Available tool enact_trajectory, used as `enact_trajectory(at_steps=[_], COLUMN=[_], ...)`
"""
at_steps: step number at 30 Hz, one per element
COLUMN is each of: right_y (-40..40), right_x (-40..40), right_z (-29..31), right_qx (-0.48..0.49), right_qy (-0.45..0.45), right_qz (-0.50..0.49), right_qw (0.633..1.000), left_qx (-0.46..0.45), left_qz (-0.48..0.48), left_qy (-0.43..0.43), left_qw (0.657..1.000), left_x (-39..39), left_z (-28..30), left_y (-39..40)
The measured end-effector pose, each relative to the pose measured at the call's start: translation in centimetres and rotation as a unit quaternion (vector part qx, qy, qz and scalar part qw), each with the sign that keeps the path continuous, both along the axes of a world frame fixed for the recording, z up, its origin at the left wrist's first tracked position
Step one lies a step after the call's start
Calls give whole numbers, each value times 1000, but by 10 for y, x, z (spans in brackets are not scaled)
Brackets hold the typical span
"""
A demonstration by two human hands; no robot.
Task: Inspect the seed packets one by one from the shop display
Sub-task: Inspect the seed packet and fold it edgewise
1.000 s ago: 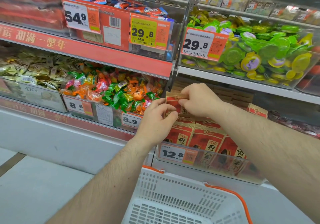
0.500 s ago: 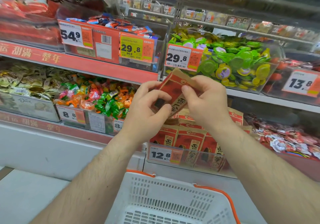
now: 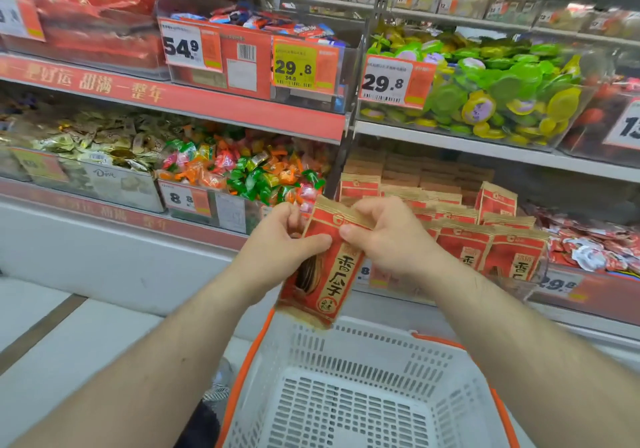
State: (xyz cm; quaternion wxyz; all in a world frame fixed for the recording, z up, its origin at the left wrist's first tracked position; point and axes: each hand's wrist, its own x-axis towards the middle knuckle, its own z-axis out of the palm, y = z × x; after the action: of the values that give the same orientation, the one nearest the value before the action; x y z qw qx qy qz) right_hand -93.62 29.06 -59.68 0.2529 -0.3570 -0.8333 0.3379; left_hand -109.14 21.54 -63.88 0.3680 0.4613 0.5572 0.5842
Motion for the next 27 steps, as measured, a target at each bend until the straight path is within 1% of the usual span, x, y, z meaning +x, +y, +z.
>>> enact_trajectory(at_steps=[1, 2, 5, 8, 10, 12, 14, 17, 18, 19, 20, 22, 23, 25, 27], right_y=[-1, -2, -4, -1, -1, -4, -7, -7, -7, -8, -8, -15, -20, -31, -43], right_x=[0, -1, -1, 2, 7, 13, 18, 26, 31, 38, 46, 64, 70, 81, 87], right_z=[-10, -21, -52, -93, -128, -166, -199, -245, -260, -276, -294, -332, -349, -378, -397], right_qx=[-10, -16, -34, -61, -91, -127, -167, -273, -307, -331, -344, -351, -361, -359, -340], right_qy=[-30, -59, -129, -193, -233, -256, -267, -256, -260, -285, -329, -443, -481, -527, -565], right_qz=[9, 16, 31, 34, 32, 40, 45, 19, 8, 5, 17, 67, 90, 140, 179], right_qw=[999, 998, 991, 979, 968, 957, 948, 927, 916, 899, 879, 822, 794, 758, 731], left_qx=[-27, -53, -113, -188, -231, -276, -312, -326, -327, -329, -333, -339, -341, -354, -366], left_qz=[-20, -38, -91, -101, -101, -113, -133, -170, -186, -199, -207, -221, -225, -232, -238], left_qy=[-15, -10, 45, 82, 127, 234, 340, 440, 459, 472, 481, 492, 494, 490, 488], left_qw=[999, 998, 988, 973, 959, 926, 877, 819, 804, 793, 784, 770, 768, 762, 756], left_x=[-2, -2, -3, 4, 12, 18, 23, 31, 34, 38, 42, 49, 52, 56, 58], left_z=[-9, -17, -46, -84, -113, -142, -166, -191, -198, -204, -210, -220, -224, -234, -244], left_y=[0, -1, 0, 0, 1, 1, 1, 3, 5, 7, 9, 12, 13, 14, 14])
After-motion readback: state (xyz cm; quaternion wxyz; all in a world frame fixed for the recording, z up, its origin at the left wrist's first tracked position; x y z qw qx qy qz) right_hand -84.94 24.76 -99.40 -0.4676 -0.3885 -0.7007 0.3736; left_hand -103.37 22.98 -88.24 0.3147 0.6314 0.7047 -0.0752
